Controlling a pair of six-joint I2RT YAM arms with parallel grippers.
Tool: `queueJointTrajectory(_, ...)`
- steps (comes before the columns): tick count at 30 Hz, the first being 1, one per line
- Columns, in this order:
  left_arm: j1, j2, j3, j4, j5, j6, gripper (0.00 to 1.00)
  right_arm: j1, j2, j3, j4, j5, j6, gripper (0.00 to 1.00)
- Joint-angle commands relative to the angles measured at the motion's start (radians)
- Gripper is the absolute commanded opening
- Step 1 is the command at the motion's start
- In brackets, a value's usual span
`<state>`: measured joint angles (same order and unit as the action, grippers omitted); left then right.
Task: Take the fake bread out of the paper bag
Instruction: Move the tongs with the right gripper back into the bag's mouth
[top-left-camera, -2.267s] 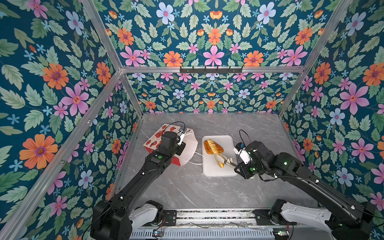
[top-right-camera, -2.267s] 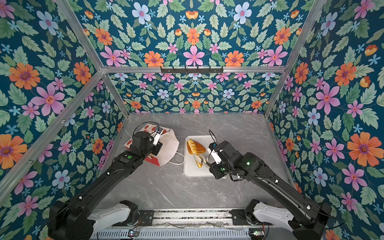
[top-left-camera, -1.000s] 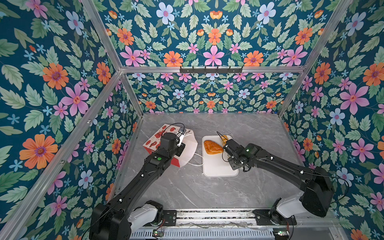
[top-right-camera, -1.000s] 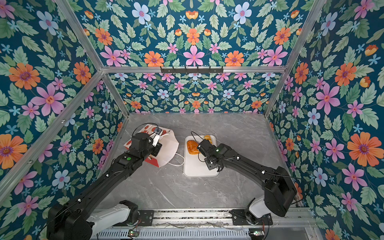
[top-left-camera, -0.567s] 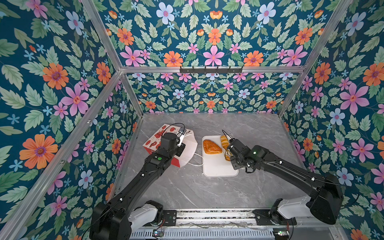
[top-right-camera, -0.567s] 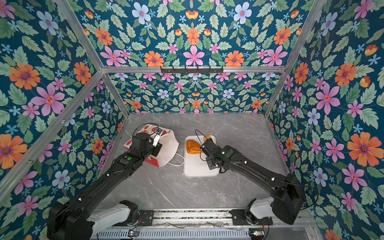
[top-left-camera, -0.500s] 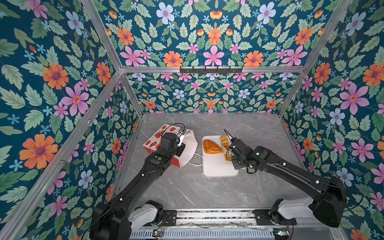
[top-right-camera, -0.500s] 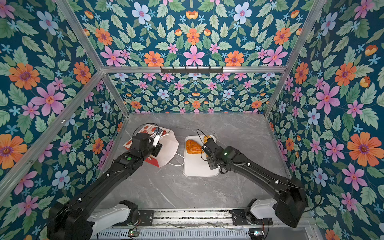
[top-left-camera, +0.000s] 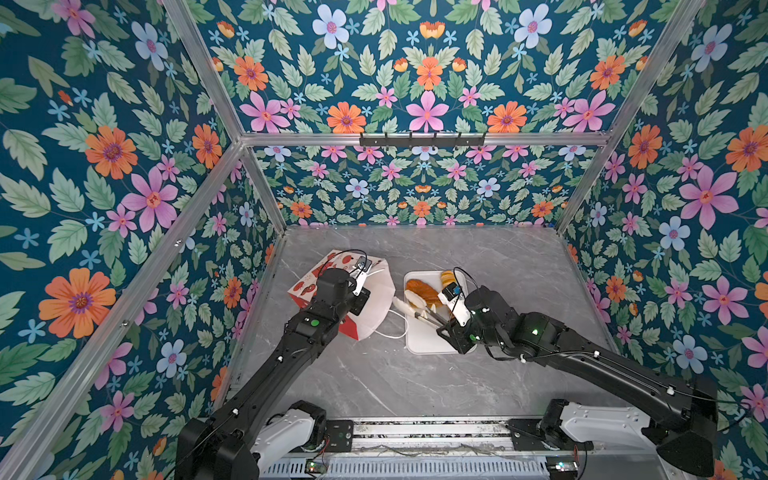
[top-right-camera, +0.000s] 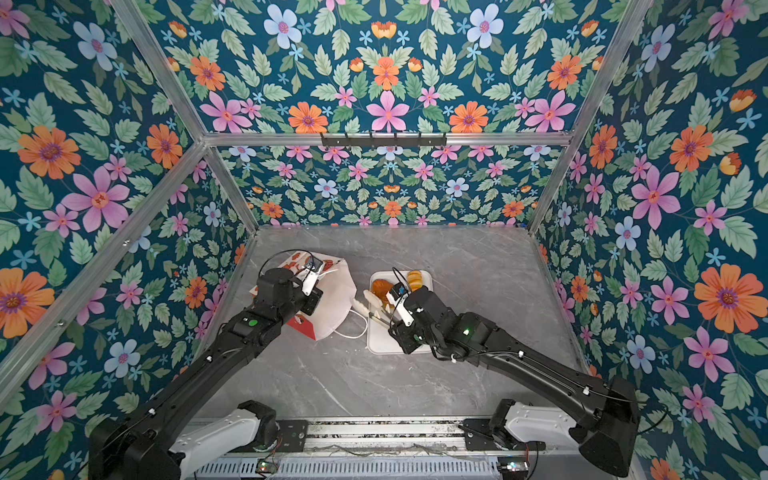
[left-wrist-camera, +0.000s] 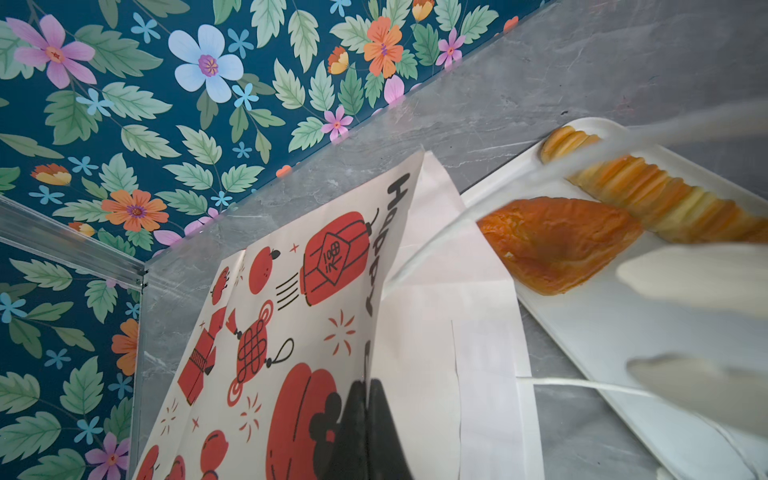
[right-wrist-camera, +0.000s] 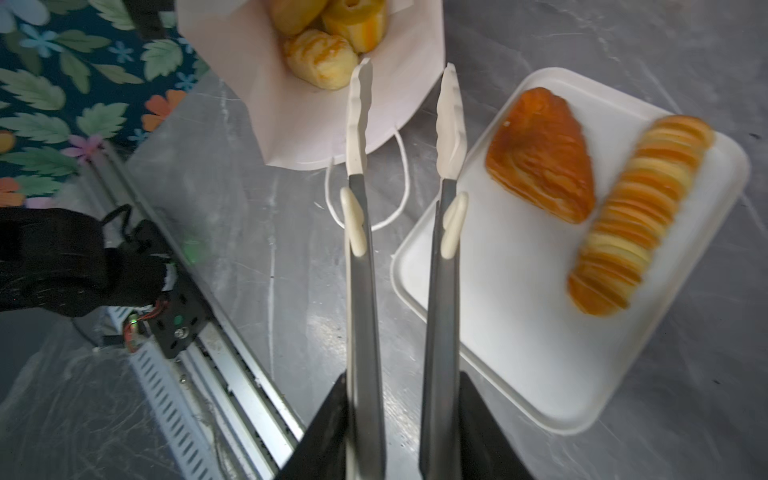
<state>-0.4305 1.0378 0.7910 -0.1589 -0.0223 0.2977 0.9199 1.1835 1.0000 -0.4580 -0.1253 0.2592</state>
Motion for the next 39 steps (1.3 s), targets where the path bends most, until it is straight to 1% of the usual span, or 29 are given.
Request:
queueJointTrajectory(1,0.001,-0.020,-0.005,0.008,0.063,0.015,0.00,0.008,0.053,0.005,0.199,-0.175,0.000,0.38)
queueJointTrajectory(4,0.000,-0.029,-0.002,-0.010,0.094,0.021,0.00,0.020,0.134,0.029,0.221,-0.180,-0.030,0.38)
queueJointTrajectory(7,-0.001,-0.035,0.000,-0.027,0.125,0.023,0.00,0.020,0.222,0.061,0.258,-0.194,-0.032,0.38)
queueJointTrajectory(10,-0.001,-0.047,0.004,-0.043,0.135,0.022,0.00,0.020,0.299,0.105,0.261,-0.170,-0.024,0.39)
queueJointTrajectory(14,-0.001,-0.051,0.012,-0.067,0.137,0.020,0.00,0.020,0.364,0.150,0.268,-0.133,0.003,0.40)
queueJointTrajectory(19,-0.001,-0.050,0.013,-0.076,0.142,0.018,0.00,0.017,0.413,0.182,0.282,-0.144,0.041,0.40)
queueJointTrajectory(23,-0.001,-0.049,0.007,-0.073,0.142,0.017,0.00,0.014,0.448,0.204,0.247,-0.158,0.055,0.40)
queueJointTrajectory(31,-0.001,-0.047,-0.001,-0.067,0.135,0.015,0.00,0.007,0.465,0.196,0.237,-0.117,0.074,0.41)
queueJointTrajectory(36,-0.001,-0.049,-0.005,-0.063,0.133,0.014,0.00,-0.006,0.466,0.181,0.263,-0.159,0.105,0.41)
queueJointTrajectory(37,-0.001,-0.048,-0.005,-0.063,0.133,0.014,0.00,-0.006,0.504,0.182,0.267,-0.163,0.109,0.41)
queueJointTrajectory(39,-0.001,-0.046,-0.006,-0.062,0.135,0.013,0.00,-0.008,0.519,0.186,0.279,-0.172,0.112,0.42)
